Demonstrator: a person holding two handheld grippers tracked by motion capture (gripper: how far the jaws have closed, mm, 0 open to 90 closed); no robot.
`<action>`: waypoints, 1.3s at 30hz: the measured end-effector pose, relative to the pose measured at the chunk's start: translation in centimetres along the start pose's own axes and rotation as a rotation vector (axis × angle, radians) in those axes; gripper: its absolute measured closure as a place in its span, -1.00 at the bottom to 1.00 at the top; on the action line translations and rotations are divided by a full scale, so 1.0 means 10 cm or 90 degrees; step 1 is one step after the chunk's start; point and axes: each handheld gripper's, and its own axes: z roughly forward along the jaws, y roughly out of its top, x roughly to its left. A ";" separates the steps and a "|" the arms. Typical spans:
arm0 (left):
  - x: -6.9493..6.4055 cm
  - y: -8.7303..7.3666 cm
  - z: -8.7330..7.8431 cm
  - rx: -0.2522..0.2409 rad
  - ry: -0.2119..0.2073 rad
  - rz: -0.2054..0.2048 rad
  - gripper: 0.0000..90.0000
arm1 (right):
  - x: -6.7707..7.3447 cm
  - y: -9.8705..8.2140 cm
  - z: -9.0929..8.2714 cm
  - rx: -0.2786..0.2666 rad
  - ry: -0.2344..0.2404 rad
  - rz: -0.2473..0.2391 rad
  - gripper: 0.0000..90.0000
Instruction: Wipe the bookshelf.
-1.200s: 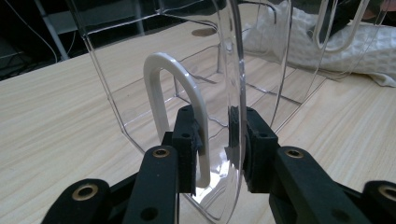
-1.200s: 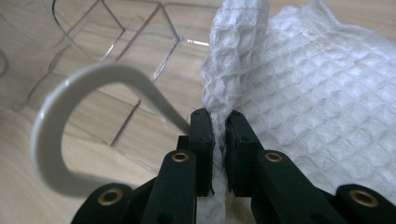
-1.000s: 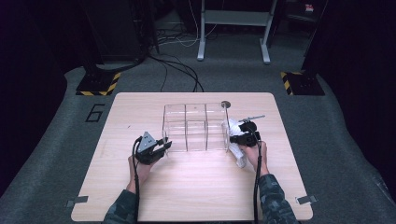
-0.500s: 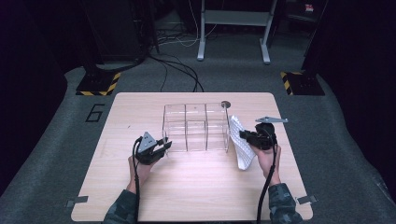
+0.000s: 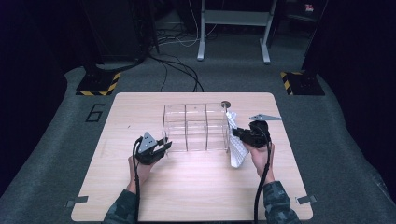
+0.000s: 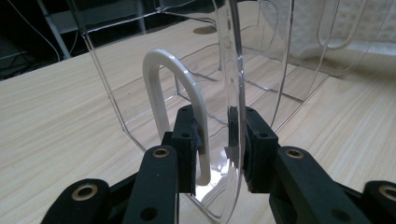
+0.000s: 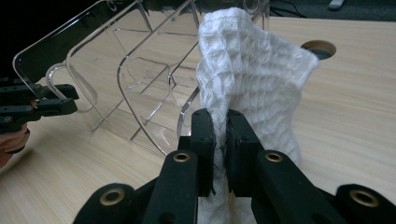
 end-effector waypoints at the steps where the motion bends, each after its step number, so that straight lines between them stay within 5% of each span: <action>1: 0.00 0.00 0.00 0.001 -0.001 -0.001 0.58 | -0.01 -0.01 0.02 0.006 0.000 0.004 0.85; 12: 0.00 0.00 0.00 0.003 -0.003 -0.003 0.58 | -0.11 -0.24 0.23 0.060 -0.011 0.031 0.85; 21: 0.00 0.00 0.00 0.003 -0.002 -0.002 0.58 | -0.13 -0.46 0.43 0.117 -0.034 0.021 0.85; 28: 0.00 0.00 0.00 0.006 -0.001 0.000 0.58 | -0.14 -0.54 0.41 0.144 -0.044 0.015 0.84; 32: 0.00 0.00 0.00 0.003 -0.002 -0.003 0.58 | -0.14 -0.54 0.29 0.126 -0.052 0.018 0.84; 39: 0.00 0.00 0.00 0.002 -0.001 -0.001 0.58 | -0.05 -0.33 0.00 0.040 -0.074 0.003 0.84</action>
